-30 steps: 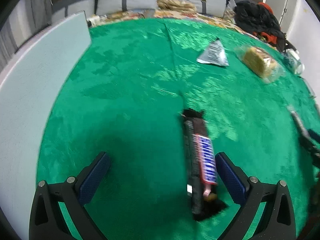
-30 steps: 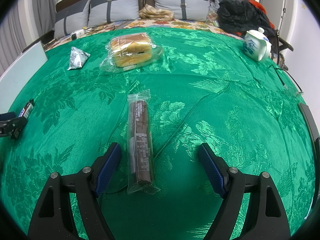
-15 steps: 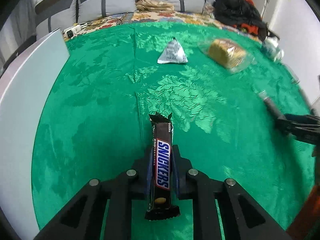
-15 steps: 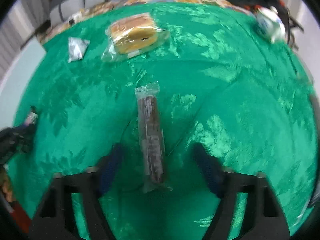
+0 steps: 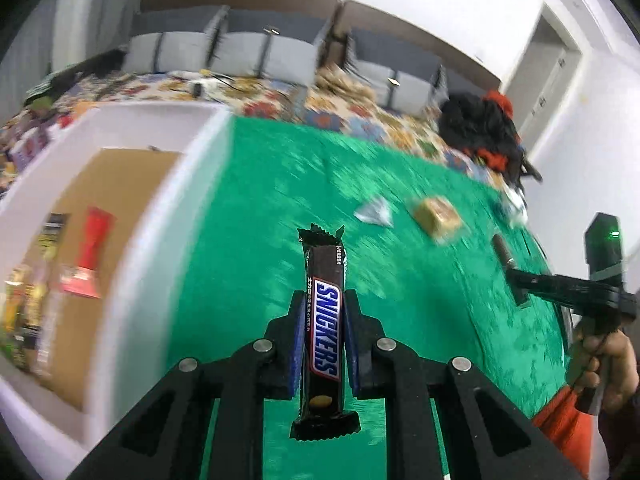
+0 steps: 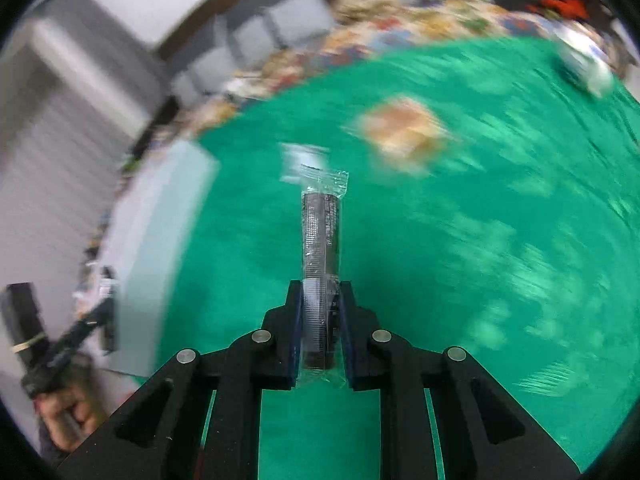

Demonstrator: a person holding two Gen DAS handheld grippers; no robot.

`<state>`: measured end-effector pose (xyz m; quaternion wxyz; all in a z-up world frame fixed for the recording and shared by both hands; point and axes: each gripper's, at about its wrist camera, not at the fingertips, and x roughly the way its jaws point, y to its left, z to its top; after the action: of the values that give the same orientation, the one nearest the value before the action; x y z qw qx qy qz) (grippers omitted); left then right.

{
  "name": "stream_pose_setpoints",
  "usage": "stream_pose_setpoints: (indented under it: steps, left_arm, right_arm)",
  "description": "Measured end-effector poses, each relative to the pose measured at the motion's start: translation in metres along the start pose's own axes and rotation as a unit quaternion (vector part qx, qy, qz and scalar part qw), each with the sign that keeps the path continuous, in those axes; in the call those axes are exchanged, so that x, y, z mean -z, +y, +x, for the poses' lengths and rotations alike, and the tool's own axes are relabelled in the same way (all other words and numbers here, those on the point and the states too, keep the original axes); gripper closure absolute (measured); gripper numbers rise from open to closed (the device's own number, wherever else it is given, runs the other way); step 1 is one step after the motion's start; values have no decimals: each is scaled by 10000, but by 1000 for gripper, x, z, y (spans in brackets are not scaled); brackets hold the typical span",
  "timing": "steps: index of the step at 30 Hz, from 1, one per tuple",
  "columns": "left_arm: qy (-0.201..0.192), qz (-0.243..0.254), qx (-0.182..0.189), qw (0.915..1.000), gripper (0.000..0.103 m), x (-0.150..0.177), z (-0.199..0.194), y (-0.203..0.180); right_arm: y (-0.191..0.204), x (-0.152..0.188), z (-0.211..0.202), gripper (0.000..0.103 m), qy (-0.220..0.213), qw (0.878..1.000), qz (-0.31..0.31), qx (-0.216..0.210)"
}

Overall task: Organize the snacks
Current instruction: 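Carry the Snickers and stick pack into the white box and release both, then grasp the white triangular packet with the left tool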

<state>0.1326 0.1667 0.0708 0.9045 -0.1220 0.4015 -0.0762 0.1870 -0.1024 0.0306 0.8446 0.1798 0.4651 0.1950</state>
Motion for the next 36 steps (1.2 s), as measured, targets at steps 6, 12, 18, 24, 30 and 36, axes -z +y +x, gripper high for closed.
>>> stream_pose_setpoints:
  steps: [6, 12, 18, 24, 30, 36]
  left_arm:
    - [-249, -421, -989, 9939, 86, -32, -40, 106]
    - [-54, -886, -1957, 9766, 80, -26, -33, 194]
    - [394, -992, -2285, 9677, 14, 9, -9, 220]
    - [-110, -599, -2239, 9727, 13, 20, -21, 176]
    - [-465, -362, -1290, 9899, 12, 17, -10, 81]
    - [81, 475, -410, 9980, 2, 37, 79, -44]
  right_arm:
    - [171, -30, 21, 86, -26, 9868, -937, -1320]
    - [299, -19, 100, 85, 338, 9718, -1620, -1677]
    - [308, -4, 162, 38, 710, 9720, -1783, -1354]
    - [184, 15, 131, 36, 104, 9738, -2262, -218]
    - [1, 43, 87, 36, -252, 9625, -2169, 1608]
    - [-109, 54, 32, 36, -422, 9542, -1627, 2475]
